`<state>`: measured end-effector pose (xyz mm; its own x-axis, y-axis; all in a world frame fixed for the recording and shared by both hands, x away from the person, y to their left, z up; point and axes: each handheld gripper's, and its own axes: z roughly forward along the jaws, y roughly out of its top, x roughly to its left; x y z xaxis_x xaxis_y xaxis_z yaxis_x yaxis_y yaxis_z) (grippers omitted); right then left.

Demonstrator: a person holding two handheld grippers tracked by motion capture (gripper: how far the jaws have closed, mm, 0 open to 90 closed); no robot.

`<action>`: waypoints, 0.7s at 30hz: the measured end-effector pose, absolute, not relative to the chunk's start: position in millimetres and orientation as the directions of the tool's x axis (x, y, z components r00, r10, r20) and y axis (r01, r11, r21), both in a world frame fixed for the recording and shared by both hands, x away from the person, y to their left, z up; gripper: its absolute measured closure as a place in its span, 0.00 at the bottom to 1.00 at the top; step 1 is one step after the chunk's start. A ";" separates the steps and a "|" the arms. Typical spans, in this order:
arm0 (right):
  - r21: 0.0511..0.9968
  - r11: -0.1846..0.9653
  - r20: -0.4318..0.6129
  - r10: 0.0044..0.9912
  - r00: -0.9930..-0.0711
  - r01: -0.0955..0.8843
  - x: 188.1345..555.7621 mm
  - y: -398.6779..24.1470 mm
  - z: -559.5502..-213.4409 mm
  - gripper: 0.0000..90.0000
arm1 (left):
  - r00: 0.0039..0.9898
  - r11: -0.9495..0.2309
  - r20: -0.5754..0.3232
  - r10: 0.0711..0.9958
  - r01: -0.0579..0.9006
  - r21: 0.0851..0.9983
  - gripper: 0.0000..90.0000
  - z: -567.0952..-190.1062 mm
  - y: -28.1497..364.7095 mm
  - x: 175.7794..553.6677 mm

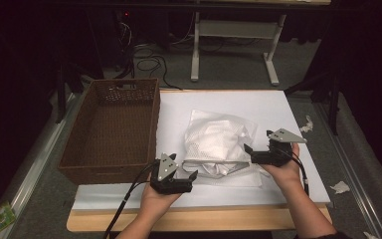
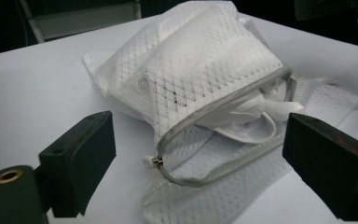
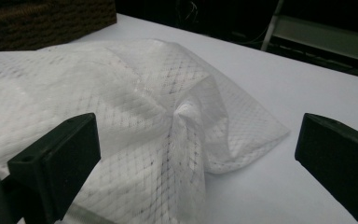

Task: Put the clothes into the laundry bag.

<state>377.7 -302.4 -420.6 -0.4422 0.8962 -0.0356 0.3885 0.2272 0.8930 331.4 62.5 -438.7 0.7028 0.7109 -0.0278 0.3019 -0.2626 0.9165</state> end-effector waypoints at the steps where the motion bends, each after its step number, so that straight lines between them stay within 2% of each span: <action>1: 0.899 0.224 -0.038 0.896 -0.443 0.377 372.3 -306.1 -418.7 0.00 | 0.703 -0.263 -0.026 0.711 0.299 0.917 0.10 -436.5 66.6 329.6; 4: 0.908 0.200 -0.024 0.902 -0.430 0.369 353.6 -318.5 -414.7 0.00 | 0.740 -0.284 -0.029 0.672 0.293 0.913 0.16 -433.4 77.8 321.5; 7: 0.913 0.192 -0.025 0.906 -0.422 0.360 335.8 -330.6 -413.8 0.00 | 0.746 -0.317 0.004 0.666 0.278 0.907 0.09 -435.7 83.7 309.2; 11: 0.912 0.197 -0.037 0.913 -0.407 0.360 307.5 -345.7 -415.3 0.00 | 0.732 -0.251 -0.062 0.678 0.310 0.917 0.08 -439.0 89.8 304.1; 15: 0.912 0.187 -0.031 0.919 -0.394 0.364 283.5 -354.5 -417.0 0.00 | 0.716 -0.233 -0.044 0.697 0.284 0.930 0.07 -444.5 84.1 301.9; 21: 0.916 0.195 -0.038 0.913 -0.407 0.351 279.7 -352.4 -418.3 0.00 | 0.736 -0.234 -0.052 0.675 0.280 0.931 0.07 -445.1 75.0 305.8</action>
